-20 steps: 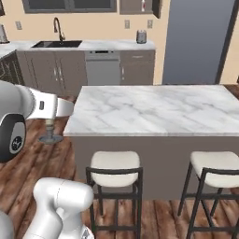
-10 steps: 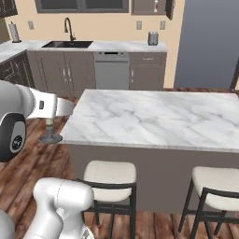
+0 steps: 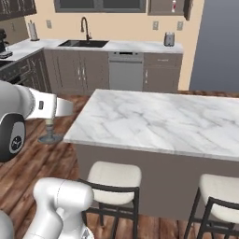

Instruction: Get the candle and the liquor from the cabinet and move them to the dining counter.

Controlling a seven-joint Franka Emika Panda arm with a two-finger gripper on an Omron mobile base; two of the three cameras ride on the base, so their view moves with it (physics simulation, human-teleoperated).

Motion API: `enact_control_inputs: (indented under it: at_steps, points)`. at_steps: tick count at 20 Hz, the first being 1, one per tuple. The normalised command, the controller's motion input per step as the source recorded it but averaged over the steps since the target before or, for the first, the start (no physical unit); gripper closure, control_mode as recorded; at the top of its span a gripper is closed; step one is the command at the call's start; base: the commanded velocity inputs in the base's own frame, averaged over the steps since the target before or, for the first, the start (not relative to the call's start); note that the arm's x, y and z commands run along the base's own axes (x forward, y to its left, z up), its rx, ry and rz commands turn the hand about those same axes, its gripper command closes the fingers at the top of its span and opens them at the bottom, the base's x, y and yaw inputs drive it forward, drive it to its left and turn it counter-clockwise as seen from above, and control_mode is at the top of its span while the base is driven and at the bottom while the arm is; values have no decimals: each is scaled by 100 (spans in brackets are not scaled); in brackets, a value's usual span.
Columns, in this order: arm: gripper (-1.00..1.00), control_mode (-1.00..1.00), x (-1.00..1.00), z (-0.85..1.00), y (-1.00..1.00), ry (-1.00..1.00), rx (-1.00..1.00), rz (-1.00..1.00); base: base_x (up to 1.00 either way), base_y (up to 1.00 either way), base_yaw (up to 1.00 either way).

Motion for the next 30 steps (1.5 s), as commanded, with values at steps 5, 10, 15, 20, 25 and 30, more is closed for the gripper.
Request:
enact_control_inputs:
  at_steps: [5, 10, 15, 20, 25, 30]
  points:
    - [100, 100, 0, 0, 0, 0, 0, 0, 11, -4, 14]
    - [100, 100, 0, 0, 0, 0, 0, 0, 11, -2, 11]
    - [100, 100, 0, 0, 0, 0, 0, 0, 13, -8, 2]
    - [100, -100, 53, -7, -48, 0, 0, 3, 0, 0, 0]
    - [100, -100, 90, -32, -72, 0, 2, 24, 0, 0, 0]
    - [100, -100, 90, -47, -53, 0, 0, 34, 0, 0, 0]
